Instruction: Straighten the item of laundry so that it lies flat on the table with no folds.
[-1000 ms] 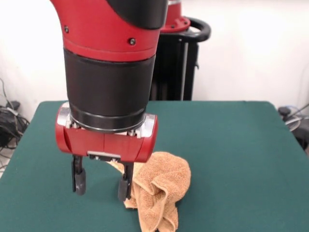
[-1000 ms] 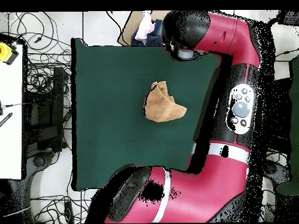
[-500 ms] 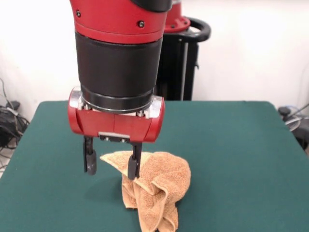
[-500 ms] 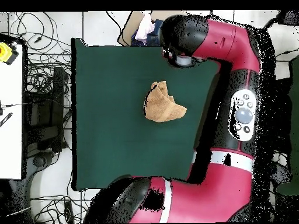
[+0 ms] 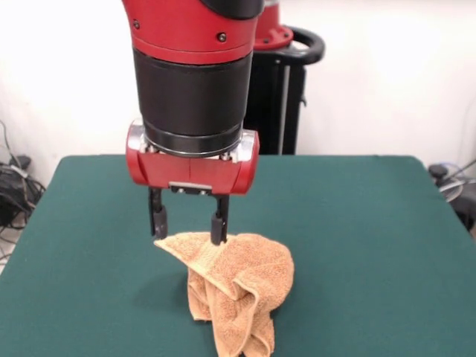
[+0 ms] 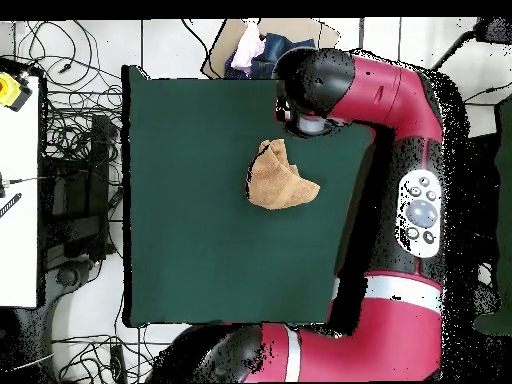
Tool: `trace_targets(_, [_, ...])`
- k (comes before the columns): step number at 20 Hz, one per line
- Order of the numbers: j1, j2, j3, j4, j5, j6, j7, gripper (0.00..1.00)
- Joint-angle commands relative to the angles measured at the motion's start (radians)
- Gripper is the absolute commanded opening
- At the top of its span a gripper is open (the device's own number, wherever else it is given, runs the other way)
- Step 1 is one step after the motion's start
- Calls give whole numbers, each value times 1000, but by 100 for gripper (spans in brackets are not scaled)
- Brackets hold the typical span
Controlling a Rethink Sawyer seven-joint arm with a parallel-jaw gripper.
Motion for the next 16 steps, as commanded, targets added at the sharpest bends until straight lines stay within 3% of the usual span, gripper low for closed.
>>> trace_targets(1, [-20, -36, 48, 262, 37, -91, 77, 100])
trace_targets(10, [-39, -80, 60, 356, 29, -169, 47, 100])
trace_targets(16, [-62, -59, 85, 352, 27, -195, 15, 100])
